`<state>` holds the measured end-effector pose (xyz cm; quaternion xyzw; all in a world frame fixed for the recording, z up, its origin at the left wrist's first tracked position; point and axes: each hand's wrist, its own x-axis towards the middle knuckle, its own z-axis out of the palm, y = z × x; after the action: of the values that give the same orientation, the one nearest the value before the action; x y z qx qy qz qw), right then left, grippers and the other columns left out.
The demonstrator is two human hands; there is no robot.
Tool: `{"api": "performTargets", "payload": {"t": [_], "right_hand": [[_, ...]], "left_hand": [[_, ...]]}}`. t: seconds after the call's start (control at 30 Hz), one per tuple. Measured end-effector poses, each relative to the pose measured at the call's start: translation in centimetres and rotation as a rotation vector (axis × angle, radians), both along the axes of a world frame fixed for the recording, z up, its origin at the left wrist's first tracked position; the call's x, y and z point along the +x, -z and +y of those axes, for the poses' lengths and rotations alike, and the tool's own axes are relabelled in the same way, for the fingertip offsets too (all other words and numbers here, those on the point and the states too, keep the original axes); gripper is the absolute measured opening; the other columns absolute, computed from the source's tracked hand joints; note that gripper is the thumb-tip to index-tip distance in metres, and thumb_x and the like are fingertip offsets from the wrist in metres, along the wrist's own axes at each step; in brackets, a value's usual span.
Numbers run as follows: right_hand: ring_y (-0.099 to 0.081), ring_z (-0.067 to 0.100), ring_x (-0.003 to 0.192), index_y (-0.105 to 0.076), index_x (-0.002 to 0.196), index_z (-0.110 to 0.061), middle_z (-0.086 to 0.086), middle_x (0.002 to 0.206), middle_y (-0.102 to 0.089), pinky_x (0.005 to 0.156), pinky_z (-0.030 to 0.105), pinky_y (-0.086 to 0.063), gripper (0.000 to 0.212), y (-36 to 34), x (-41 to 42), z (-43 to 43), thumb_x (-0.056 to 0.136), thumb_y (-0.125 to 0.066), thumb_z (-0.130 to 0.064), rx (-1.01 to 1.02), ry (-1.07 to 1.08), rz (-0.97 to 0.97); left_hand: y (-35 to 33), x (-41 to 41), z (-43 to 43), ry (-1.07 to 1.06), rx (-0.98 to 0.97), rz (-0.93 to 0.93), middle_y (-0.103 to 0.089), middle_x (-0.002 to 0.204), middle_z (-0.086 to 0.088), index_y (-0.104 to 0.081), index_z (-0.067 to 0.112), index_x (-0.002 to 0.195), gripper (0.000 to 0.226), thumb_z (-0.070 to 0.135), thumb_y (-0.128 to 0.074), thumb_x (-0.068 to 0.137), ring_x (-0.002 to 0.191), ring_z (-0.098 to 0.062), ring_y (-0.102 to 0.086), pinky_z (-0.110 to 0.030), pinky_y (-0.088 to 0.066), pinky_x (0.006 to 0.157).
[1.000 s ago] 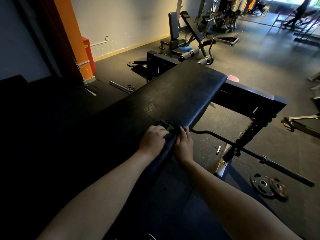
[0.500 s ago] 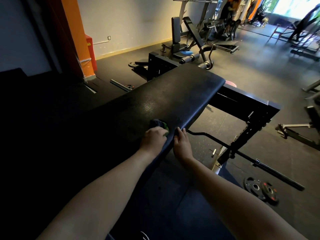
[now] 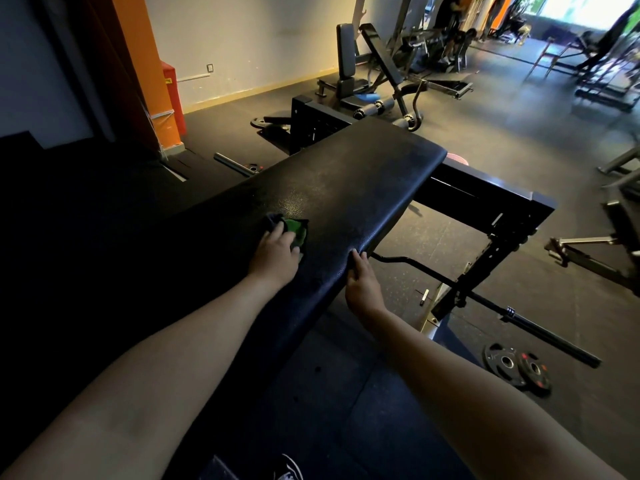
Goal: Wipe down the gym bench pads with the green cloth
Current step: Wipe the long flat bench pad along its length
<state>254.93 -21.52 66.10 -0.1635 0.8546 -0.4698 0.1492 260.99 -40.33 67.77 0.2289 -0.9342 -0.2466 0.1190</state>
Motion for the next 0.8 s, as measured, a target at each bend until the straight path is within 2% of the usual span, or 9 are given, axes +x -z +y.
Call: {"api": "performTargets", "payload": {"t": [0.1, 0.17, 0.23, 0.37, 0.5, 0.57, 0.63, 0.7, 0.8], "right_hand": [[-0.012, 0.018, 0.152, -0.024, 0.157, -0.026, -0.002, 0.167, -0.009, 0.119, 0.033, -0.016, 0.054, 0.3, -0.2, 0.0, 0.106, -0.039, -0.018, 0.004, -0.006, 0.015], [-0.014, 0.017, 0.152, -0.026, 0.157, -0.026, -0.002, 0.166, -0.011, 0.121, 0.035, -0.017, 0.053, 0.6, -0.2, -0.1, 0.106, -0.04, -0.018, 0.003, 0.0, 0.008], [-0.021, 0.018, 0.15, -0.031, 0.155, -0.027, -0.002, 0.165, -0.017, 0.122, 0.04, -0.022, 0.052, 0.7, -0.3, 0.1, 0.105, -0.043, -0.018, -0.037, 0.024, -0.018], [-0.041, 0.018, 0.141, -0.045, 0.148, -0.026, 0.001, 0.157, -0.038, 0.115, 0.045, -0.038, 0.048, 0.7, -0.6, 0.5, 0.101, -0.053, -0.02, -0.145, 0.065, -0.062], [-0.058, 0.018, 0.121, -0.052, 0.14, -0.024, 0.003, 0.134, -0.06, 0.104, 0.051, -0.048, 0.039, 0.7, 0.0, 1.6, 0.103, -0.047, -0.033, -0.237, 0.114, -0.095], [-0.061, 0.02, 0.116, -0.048, 0.142, -0.022, 0.003, 0.129, -0.06, 0.101, 0.049, -0.05, 0.04, 0.7, 0.5, 2.0, 0.104, -0.046, -0.032, -0.429, 0.126, -0.169], [-0.059, 0.021, 0.119, -0.044, 0.142, -0.02, 0.005, 0.131, -0.056, 0.102, 0.043, -0.051, 0.04, 0.5, 0.7, 2.1, 0.103, -0.05, -0.026, -0.588, 0.149, -0.218], [-0.055, 0.026, 0.122, -0.046, 0.135, -0.028, 0.008, 0.133, -0.051, 0.103, 0.047, -0.05, 0.041, 0.5, -0.2, 1.8, 0.097, -0.06, -0.024, -0.579, 0.193, -0.181], [-0.059, 0.029, 0.115, -0.051, 0.112, -0.047, 0.004, 0.125, -0.054, 0.091, 0.054, -0.055, 0.036, 0.0, -2.9, 1.2, 0.09, -0.06, -0.02, -0.449, 0.272, -0.102]], "left_hand": [[0.3, -0.3, 1.9, 0.036, -0.033, 0.048, -0.047, 0.15, -0.013, -0.057, 0.007, 0.136, 0.036, 0.015, -0.047, 0.102, 0.14, -0.032, -0.038, -0.039, -0.028, 0.118], [0.3, 0.0, 3.4, 0.054, -0.06, 0.114, -0.06, 0.132, -0.011, -0.062, 0.007, 0.126, 0.03, 0.01, -0.046, 0.1, 0.125, -0.029, -0.05, -0.039, -0.041, 0.106], [0.3, 0.2, 4.5, 0.087, -0.087, 0.142, -0.063, 0.119, -0.01, -0.065, 0.009, 0.118, 0.026, 0.009, -0.046, 0.1, 0.114, -0.028, -0.055, -0.039, -0.046, 0.094], [0.2, 0.9, 7.0, 0.185, -0.119, 0.146, -0.062, 0.115, -0.009, -0.064, 0.01, 0.114, 0.024, 0.008, -0.045, 0.099, 0.11, -0.026, -0.057, -0.036, -0.045, 0.09], [0.1, 1.4, 9.1, 0.28, -0.056, 0.195, -0.061, 0.118, -0.005, -0.062, 0.014, 0.117, 0.022, 0.014, -0.047, 0.101, 0.112, -0.022, -0.058, -0.033, -0.047, 0.09], [-0.1, 1.4, 10.1, 0.318, 0.068, 0.236, -0.055, 0.131, -0.004, -0.057, 0.016, 0.124, 0.025, 0.016, -0.051, 0.1, 0.118, -0.022, -0.057, -0.033, -0.05, 0.094], [-0.4, 0.9, 11.0, 0.352, 0.207, 0.244, -0.035, 0.153, -0.007, -0.043, 0.018, 0.137, 0.043, 0.014, -0.056, 0.097, 0.131, -0.025, -0.049, -0.032, -0.049, 0.1], [-0.8, -0.2, 11.1, 0.366, 0.288, 0.224, -0.014, 0.163, -0.009, -0.032, 0.021, 0.143, 0.057, 0.013, -0.06, 0.094, 0.141, -0.029, -0.038, -0.031, -0.045, 0.103], [-1.0, -1.9, 9.2, 0.325, 0.265, 0.105, -0.004, 0.165, -0.007, -0.023, 0.022, 0.151, 0.076, 0.023, -0.068, 0.089, 0.148, -0.028, -0.021, -0.036, -0.033, 0.114]]}}
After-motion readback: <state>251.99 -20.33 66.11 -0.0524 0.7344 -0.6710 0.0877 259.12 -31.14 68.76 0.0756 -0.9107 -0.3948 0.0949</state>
